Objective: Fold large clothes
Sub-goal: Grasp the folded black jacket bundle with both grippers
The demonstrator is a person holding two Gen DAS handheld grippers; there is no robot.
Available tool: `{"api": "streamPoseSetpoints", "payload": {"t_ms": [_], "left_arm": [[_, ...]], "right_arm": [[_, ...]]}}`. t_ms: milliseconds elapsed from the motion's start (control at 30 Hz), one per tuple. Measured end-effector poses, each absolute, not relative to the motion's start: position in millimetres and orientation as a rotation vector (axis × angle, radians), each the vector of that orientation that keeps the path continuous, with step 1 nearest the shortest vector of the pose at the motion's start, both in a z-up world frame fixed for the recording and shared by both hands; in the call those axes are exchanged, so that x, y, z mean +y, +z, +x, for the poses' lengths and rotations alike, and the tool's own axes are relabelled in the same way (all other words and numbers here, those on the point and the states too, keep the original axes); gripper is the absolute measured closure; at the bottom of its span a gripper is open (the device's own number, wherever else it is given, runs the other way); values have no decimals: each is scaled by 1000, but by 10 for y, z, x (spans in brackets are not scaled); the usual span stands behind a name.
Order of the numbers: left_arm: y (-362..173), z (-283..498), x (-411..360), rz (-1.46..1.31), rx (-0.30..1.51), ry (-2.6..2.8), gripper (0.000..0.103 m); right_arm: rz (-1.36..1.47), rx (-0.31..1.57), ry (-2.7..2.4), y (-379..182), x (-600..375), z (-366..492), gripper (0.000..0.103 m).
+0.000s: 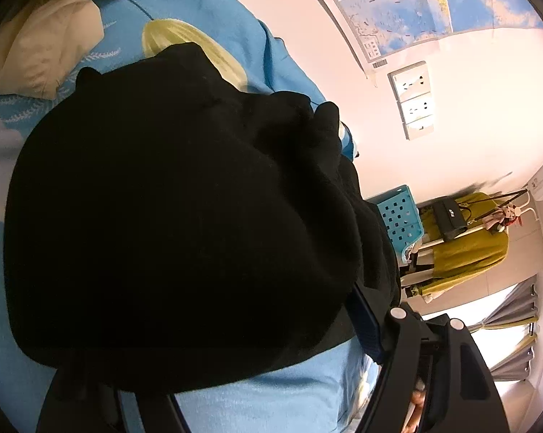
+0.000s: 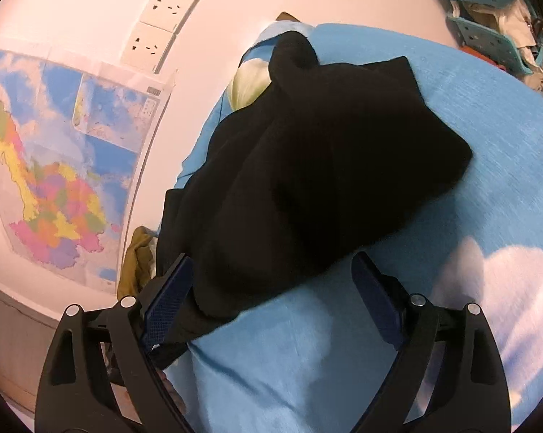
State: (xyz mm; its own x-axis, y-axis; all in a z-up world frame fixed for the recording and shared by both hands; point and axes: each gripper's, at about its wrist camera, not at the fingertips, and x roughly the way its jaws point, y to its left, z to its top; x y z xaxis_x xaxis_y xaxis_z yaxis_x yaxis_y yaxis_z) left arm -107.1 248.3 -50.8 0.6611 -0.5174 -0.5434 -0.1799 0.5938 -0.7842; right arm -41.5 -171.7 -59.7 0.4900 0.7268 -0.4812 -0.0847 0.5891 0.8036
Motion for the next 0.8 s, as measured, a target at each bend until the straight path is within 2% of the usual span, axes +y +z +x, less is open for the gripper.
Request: {"api": "streamPoseSetpoints", "payload": {"t_ms": [67,200,367,467,500,533,567,600,633,700,733,767,800], "left_arm": [[-495,-1018,2480,-913,865,-209,32],[-456,-861,2440,-901,882,-190,23],[-444,-743,2460,-932,871,-172,23],[-430,-702,2433,-896,862,-159,28],[-430,-696,2425,-887,858,-155,33],[-435,-688,2423,-874,856,-151,38],[-439,-683,2434,-867,855,-150,41],[-444,-682,2443,-864,855,-151,46],[-448,-679,2449,-860,857,-156,46],[-447,-674,2446,-858,855,-161,44],[-447,-665,2449,-865,852,-169,38],[-453,-655,2462,-888,845,-187,34],[-449,-643,2460,-894,847,-189,31]], "right_arm": [[805,933,556,-590,-1655,-323,12],[783,897,522,-527,-1471,-80,4],[728,802,469,-503,-1259,35,5],[669,785,435,-493,-1163,53,5],[680,787,441,-502,-1169,66,8],[693,797,431,-524,-1208,91,22],[712,800,440,-549,-1256,117,43],[738,804,464,-572,-1294,148,50],[771,820,486,-614,-1352,176,54],[773,828,517,-603,-1349,183,48],[772,825,536,-591,-1329,186,31],[767,812,539,-569,-1292,176,23],[731,817,542,-542,-1212,182,19]]}}
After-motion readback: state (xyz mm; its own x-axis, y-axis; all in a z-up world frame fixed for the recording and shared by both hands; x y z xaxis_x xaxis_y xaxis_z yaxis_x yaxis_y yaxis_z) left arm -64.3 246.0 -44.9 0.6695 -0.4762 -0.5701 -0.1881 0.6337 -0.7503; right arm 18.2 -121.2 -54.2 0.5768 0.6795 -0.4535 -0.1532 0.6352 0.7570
